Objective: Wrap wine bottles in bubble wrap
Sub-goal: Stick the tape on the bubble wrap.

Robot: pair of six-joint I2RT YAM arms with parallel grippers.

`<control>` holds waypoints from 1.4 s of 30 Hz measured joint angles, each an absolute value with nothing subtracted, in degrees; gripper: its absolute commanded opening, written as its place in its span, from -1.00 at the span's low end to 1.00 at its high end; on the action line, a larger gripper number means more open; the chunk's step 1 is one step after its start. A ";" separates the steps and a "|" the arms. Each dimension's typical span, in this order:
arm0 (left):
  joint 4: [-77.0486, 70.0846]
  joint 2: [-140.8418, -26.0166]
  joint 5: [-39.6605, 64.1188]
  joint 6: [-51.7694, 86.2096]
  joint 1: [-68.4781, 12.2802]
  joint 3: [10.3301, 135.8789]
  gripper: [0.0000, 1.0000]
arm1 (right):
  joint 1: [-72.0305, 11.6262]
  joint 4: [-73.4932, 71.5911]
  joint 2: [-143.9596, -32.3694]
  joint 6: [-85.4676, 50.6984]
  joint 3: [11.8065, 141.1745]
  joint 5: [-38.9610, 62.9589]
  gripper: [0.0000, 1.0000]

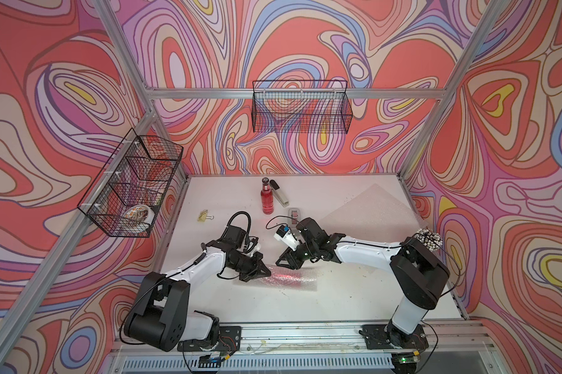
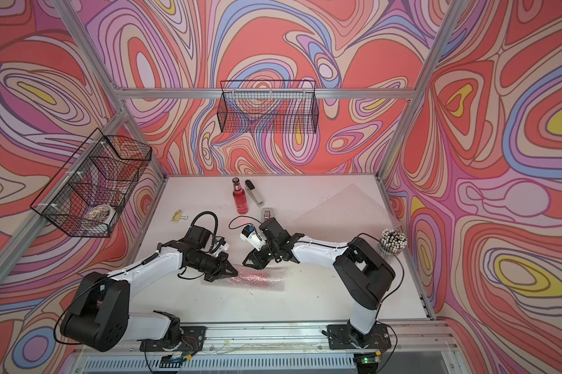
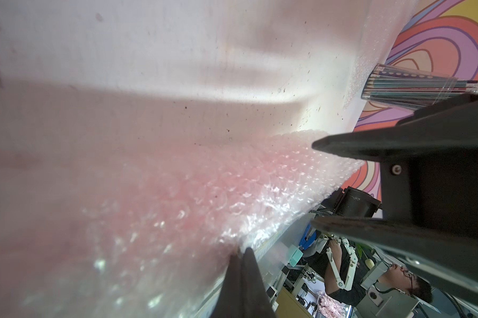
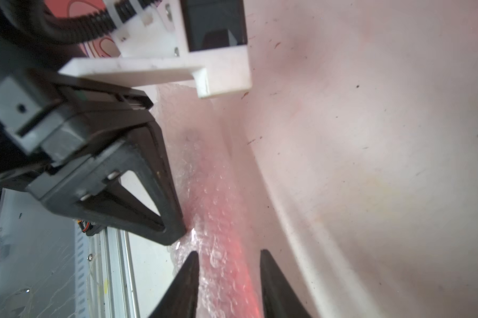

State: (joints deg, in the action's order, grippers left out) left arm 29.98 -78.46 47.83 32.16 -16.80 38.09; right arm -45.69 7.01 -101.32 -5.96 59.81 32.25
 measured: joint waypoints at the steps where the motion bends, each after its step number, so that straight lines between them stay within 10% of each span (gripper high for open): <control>1: 30.06 -78.46 47.86 32.16 -16.84 38.09 -1.00 | -45.69 6.92 -102.08 -6.37 60.25 32.56 -0.23; 22: 30.46 -78.54 47.79 32.14 -17.06 38.09 -1.00 | -46.41 6.28 -104.79 -9.43 61.84 35.99 0.04; 42: 30.74 -78.56 47.59 32.16 -17.32 38.09 -1.00 | -47.24 5.65 -109.78 -13.63 64.20 36.75 -0.26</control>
